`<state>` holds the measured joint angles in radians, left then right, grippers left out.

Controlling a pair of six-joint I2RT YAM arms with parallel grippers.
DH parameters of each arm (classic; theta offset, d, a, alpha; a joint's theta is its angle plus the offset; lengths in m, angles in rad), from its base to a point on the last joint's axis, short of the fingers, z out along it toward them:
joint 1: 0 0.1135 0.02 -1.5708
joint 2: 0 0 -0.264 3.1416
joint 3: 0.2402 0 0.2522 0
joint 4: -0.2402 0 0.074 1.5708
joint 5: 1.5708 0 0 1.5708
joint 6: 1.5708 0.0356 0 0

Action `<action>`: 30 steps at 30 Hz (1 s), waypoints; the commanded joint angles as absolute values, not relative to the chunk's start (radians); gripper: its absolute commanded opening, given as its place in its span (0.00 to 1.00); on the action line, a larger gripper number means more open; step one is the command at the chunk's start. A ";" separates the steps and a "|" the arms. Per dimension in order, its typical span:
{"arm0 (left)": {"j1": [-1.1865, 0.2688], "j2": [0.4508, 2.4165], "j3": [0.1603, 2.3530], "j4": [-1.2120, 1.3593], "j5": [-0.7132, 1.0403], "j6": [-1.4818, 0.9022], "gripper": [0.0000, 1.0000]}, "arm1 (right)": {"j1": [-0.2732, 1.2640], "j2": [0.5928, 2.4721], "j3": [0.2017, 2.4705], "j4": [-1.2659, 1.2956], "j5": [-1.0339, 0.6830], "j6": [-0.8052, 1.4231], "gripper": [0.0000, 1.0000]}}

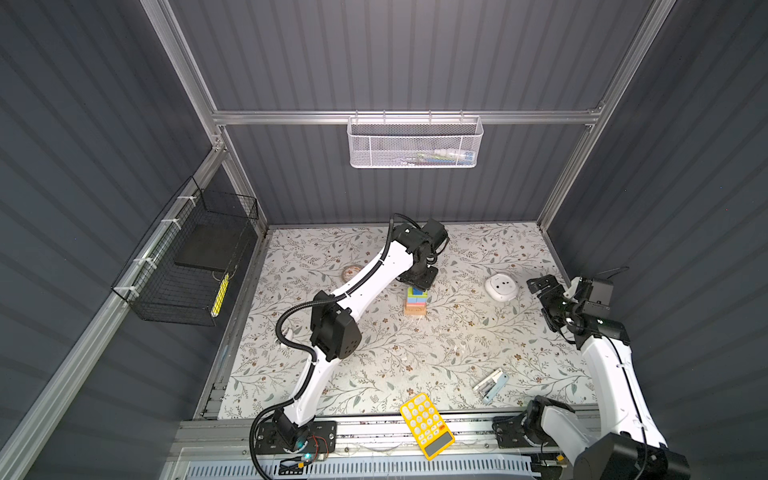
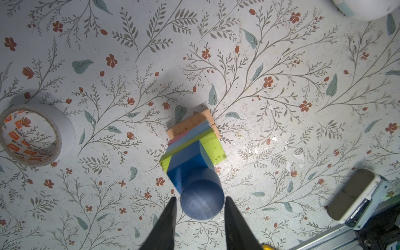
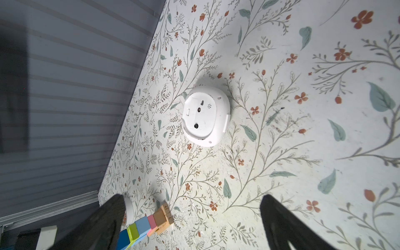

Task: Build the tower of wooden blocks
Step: 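Lower the dark blue cylinder onto the dark blue cube atop the tower, then open the left gripper to release the dark blue cylinder on the tower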

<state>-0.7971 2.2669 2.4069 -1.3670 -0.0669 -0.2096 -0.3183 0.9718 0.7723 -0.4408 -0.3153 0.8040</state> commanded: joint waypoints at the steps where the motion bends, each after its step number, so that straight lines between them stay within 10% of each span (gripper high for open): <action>1: -0.793 2.290 2.431 -1.374 -0.068 -0.198 0.37 | -0.321 0.974 0.766 -0.433 -0.325 0.801 0.99; 30: -0.793 2.284 2.405 -1.368 -0.096 -0.180 0.63 | -0.321 0.977 0.764 -0.433 -0.325 0.802 0.99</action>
<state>-0.7971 2.2669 2.4069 -1.3567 -0.0807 -0.2008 -0.3183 0.9737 0.7723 -0.4404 -0.3153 0.8040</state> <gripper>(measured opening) 0.637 0.990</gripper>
